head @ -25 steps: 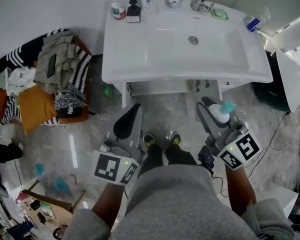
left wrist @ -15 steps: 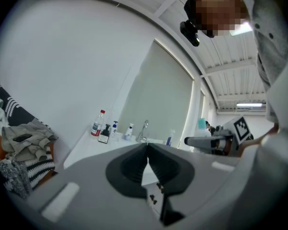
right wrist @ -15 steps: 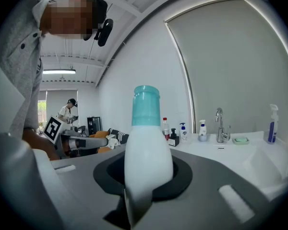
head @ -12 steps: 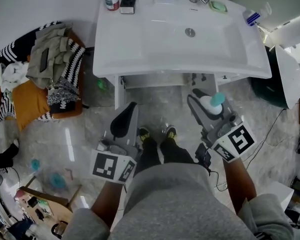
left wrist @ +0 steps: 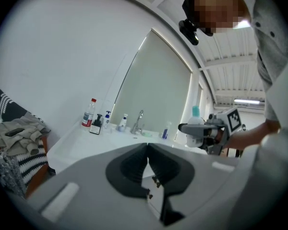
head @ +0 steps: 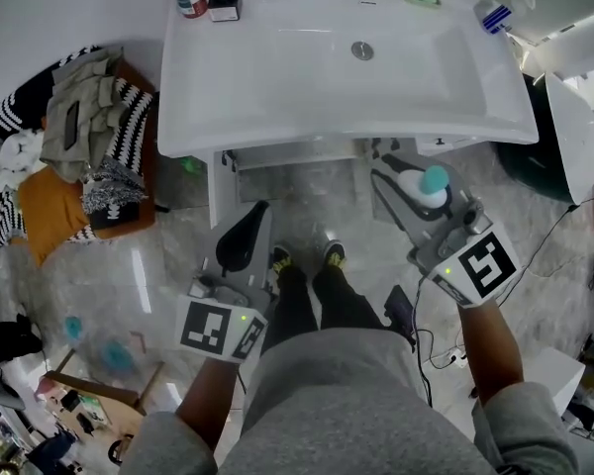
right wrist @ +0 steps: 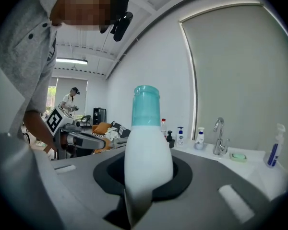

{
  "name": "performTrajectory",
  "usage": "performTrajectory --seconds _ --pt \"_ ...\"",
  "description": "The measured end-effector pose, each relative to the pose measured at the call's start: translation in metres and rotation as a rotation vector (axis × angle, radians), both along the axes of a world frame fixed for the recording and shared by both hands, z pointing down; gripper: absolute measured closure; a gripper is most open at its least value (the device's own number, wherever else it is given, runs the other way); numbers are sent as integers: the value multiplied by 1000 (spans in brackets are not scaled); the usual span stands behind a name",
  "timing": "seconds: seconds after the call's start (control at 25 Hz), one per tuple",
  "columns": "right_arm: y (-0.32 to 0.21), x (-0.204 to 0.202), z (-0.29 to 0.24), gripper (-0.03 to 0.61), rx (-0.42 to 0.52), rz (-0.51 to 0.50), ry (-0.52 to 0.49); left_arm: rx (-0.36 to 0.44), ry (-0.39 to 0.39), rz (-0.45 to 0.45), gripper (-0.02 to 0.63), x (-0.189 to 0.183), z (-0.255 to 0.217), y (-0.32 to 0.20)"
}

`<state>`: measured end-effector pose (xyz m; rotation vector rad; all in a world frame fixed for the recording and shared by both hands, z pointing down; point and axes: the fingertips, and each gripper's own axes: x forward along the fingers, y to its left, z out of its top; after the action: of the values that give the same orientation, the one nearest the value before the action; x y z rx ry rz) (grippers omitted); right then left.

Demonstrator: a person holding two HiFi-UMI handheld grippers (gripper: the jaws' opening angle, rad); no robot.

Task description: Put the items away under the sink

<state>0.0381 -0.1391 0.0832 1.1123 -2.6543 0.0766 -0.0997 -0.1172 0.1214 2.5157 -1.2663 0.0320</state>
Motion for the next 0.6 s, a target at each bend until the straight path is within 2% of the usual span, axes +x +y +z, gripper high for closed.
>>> performTrajectory --seconds 0.16,0.28,0.6 --pt "0 11 18 500 -20 20 -39 -12 -4 1 601 15 11 0" --pt "7 16 43 500 -71 31 -64 -32 -10 -7 601 26 23 2" --pt "12 20 104 500 -160 43 -128 -82 -41 -29 601 41 74 -2"
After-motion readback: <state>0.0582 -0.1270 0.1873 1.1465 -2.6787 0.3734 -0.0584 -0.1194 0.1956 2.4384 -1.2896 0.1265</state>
